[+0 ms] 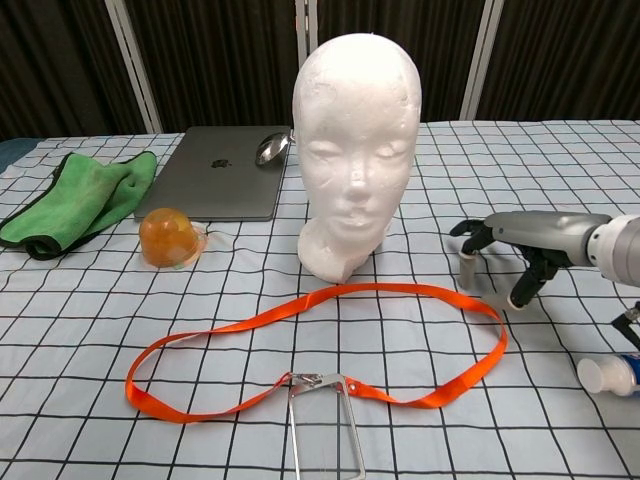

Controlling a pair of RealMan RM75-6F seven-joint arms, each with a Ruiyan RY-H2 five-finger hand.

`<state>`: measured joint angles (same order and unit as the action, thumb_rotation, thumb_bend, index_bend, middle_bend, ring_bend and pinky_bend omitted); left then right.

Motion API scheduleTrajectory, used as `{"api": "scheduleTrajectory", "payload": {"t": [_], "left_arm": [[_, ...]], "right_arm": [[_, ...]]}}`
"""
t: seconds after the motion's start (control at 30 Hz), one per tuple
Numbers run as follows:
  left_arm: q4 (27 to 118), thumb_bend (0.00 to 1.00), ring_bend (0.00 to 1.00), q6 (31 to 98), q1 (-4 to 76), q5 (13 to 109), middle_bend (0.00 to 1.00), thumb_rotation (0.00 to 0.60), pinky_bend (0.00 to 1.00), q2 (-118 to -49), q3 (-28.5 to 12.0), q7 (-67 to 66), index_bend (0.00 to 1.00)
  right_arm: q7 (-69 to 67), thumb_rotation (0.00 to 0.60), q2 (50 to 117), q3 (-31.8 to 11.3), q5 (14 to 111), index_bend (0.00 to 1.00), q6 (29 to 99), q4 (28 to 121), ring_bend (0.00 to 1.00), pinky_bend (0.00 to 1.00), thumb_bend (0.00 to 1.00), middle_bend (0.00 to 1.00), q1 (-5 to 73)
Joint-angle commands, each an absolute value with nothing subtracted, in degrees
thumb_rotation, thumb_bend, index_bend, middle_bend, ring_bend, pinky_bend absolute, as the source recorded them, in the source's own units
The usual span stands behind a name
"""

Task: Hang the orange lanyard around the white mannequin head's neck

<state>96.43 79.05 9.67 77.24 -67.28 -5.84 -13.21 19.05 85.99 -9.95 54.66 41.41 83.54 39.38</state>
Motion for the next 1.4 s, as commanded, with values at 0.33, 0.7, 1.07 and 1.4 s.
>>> {"api": "scheduleTrajectory", "payload": {"t": [0.33, 0.7, 1.07, 1.4], "left_arm": [[96.0, 0.0, 0.0, 78.23, 10.19, 75.99, 0.0, 0.6, 0.0, -67.46, -5.88, -13.43, 0.0], [95.98, 0.0, 0.0, 78.06, 10.44, 75.8, 0.0, 0.6, 0.0, -67.5, -5.61, -13.5, 0.0], [96.33, 0.0, 0.0, 78.22, 10.42, 75.52, 0.0, 0.6, 0.0, -67.14, -5.51, -13.58, 0.0], [96.57, 0.0, 0.0, 78.16, 10.48, 75.52, 0.0, 0.6, 0.0, -66.64, -5.43, -12.94, 0.0]], "right_arm": [[18.77, 0.6, 87.38, -8.9, 53.86, 0.46, 42.43, 84.37, 0.0, 0.0, 0.35, 0.0, 41.04], [17.59, 0.6, 87.24, -9.21, 53.18, 0.47, 44.14, 86.38, 0.0, 0.0, 0.35, 0.0, 41.97], [19.38, 0.6, 88.3, -7.91, 51.61, 0.46, 45.33, 86.68, 0.0, 0.0, 0.35, 0.0, 42.91], [22.1, 0.6, 91.45, -7.53, 50.22, 0.46, 48.05, 83.25, 0.0, 0.0, 0.35, 0.0, 43.75]]}}
